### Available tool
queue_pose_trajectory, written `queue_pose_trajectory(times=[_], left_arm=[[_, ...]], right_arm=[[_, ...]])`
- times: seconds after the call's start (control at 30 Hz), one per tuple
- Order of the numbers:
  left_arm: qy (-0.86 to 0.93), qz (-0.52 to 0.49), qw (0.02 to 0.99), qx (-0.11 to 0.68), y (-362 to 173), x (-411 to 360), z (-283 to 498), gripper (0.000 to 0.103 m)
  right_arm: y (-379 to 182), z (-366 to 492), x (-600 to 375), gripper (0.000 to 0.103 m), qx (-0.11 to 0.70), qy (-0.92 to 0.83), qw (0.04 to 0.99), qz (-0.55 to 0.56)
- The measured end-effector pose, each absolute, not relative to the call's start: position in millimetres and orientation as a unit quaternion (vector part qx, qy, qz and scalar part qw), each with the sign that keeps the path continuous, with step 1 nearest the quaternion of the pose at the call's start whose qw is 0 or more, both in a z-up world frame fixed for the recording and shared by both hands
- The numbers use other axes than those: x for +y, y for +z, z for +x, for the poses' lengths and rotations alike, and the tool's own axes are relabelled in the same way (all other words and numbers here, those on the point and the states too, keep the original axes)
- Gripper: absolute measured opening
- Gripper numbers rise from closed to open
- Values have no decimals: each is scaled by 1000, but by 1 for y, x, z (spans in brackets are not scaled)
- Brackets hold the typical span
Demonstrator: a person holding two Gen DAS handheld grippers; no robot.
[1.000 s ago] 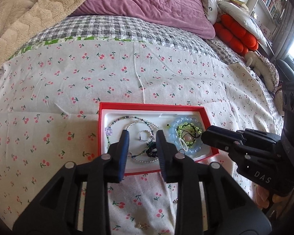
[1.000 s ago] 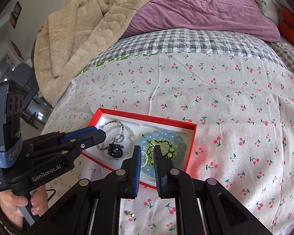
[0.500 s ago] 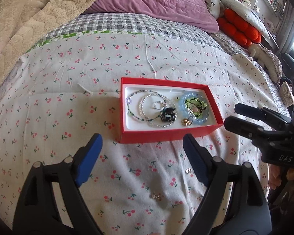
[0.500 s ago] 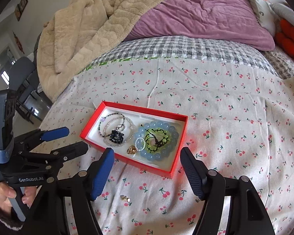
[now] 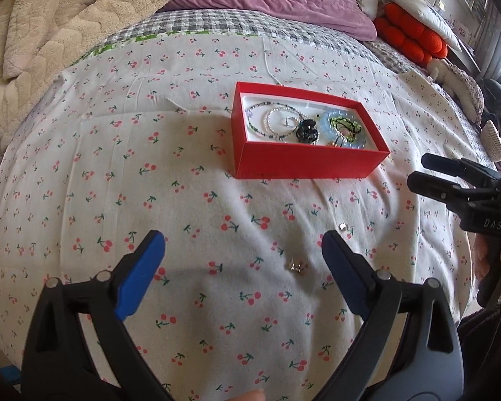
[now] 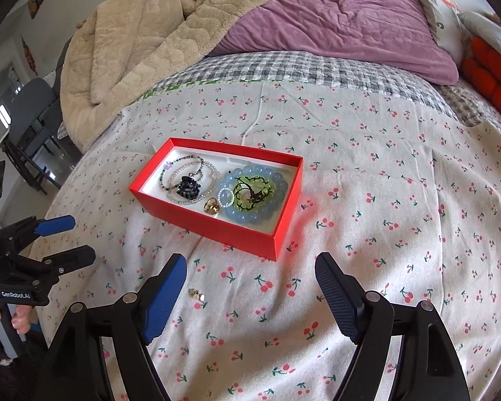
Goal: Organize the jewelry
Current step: 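Move both tools back to the last earrings on the sheet, then grasp the gold earring with the left tool while the right tool grasps the stud earring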
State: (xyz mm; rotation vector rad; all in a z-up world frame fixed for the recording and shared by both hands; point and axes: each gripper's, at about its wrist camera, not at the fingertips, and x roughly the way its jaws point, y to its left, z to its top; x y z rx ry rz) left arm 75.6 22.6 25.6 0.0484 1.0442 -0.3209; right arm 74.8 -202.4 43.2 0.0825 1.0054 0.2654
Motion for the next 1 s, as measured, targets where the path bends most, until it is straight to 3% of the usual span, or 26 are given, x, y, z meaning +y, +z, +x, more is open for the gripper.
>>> queue_pose_trajectory(times=[0.63,0.8,0.93,1.0], left_arm=[[-224,98,835,492,-6,-3,40,93],[-242,112,826,496,-12,-11,38,77],[-260,113,810,513,-19,-15,38,52],[-266,114,805,517,-21,-17,38,46]], right_arm=[[7,44,-168,81,512,173,840,-38],[0,44,-166,81,517,176,837,-47],[-3,45,-165,81,518,180,835,-52],[-5,45,-165,81,519,180,834,-55]])
